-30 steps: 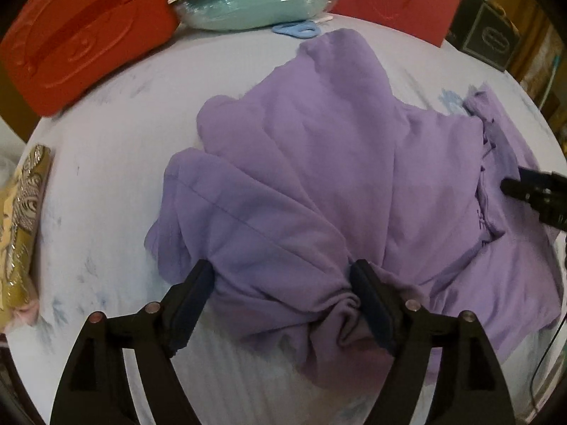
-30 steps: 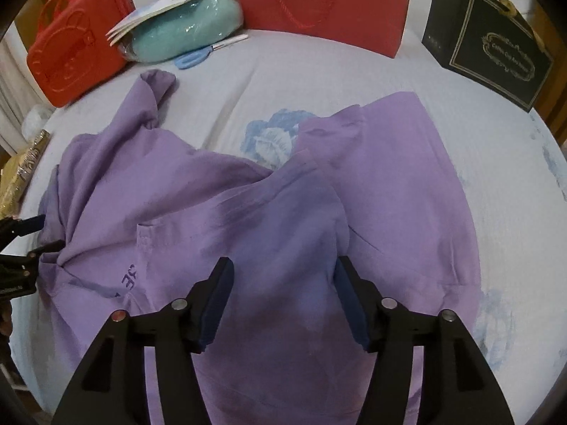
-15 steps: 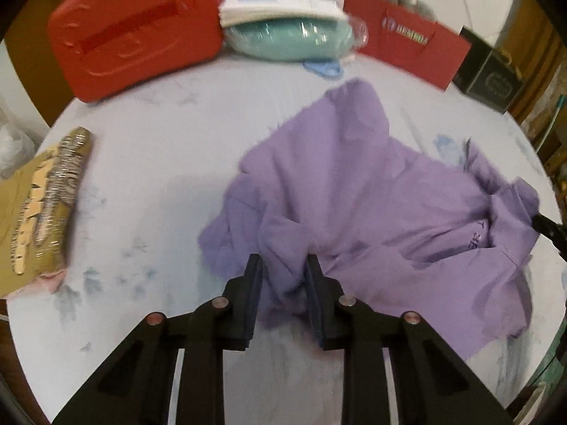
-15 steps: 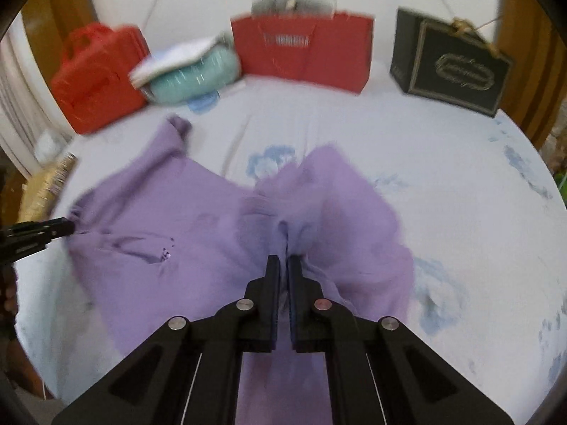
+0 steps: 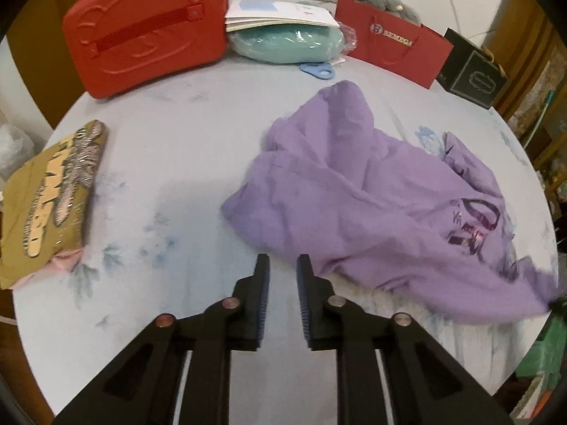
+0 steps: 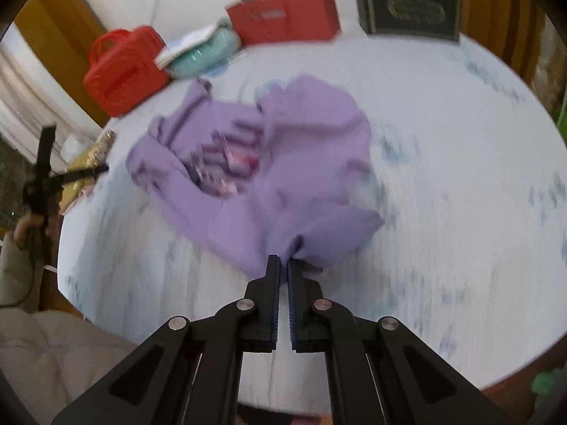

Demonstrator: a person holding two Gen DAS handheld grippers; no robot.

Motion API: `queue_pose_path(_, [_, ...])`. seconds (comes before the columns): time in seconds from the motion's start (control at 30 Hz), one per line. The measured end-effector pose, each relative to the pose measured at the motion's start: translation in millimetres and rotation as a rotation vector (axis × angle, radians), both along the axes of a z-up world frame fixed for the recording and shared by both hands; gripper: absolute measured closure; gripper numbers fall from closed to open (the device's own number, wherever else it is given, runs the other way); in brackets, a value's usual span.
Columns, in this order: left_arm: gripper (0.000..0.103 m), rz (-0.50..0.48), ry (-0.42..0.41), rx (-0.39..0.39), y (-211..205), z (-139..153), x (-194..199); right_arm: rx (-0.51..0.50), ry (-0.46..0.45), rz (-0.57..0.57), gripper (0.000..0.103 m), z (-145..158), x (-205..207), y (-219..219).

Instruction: Fold clothes

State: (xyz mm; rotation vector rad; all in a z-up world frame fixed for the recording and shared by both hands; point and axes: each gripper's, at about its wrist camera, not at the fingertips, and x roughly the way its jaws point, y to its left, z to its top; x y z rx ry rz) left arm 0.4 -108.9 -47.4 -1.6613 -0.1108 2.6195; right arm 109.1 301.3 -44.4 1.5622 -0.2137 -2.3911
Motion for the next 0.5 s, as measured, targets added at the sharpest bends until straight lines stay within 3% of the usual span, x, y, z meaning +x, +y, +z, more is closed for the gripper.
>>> queue_pose_path(0.03, [0.069,-0.005,0.003,0.002,2.9,-0.5,-4.9,-0.002,-0.026,-0.023,0.096,-5.9,4.1,4.8])
queue_pose_path(0.1, [0.047,-0.019,0.015,-0.001,11.3,0.1,-17.8,0.004,-0.044,-0.082,0.08,-9.6,7.5,15.2])
queue_pose_path(0.2, [0.045,-0.055,0.043,-0.007,23.4,5.1,-41.6,0.016,0.014,-0.145,0.067,2.5,0.1,29.9])
queue_pose_path(0.33, [0.038,-0.117,0.045,0.01,37.9,4.4,-82.5,0.037,0.096,-0.148,0.049,16.4,-34.3,31.2])
queue_pose_path(0.5, [0.038,-0.163,-0.001,-0.011,56.4,-13.0,-134.6,0.031,0.105,-0.113,0.045,10.7,-105.3,19.1])
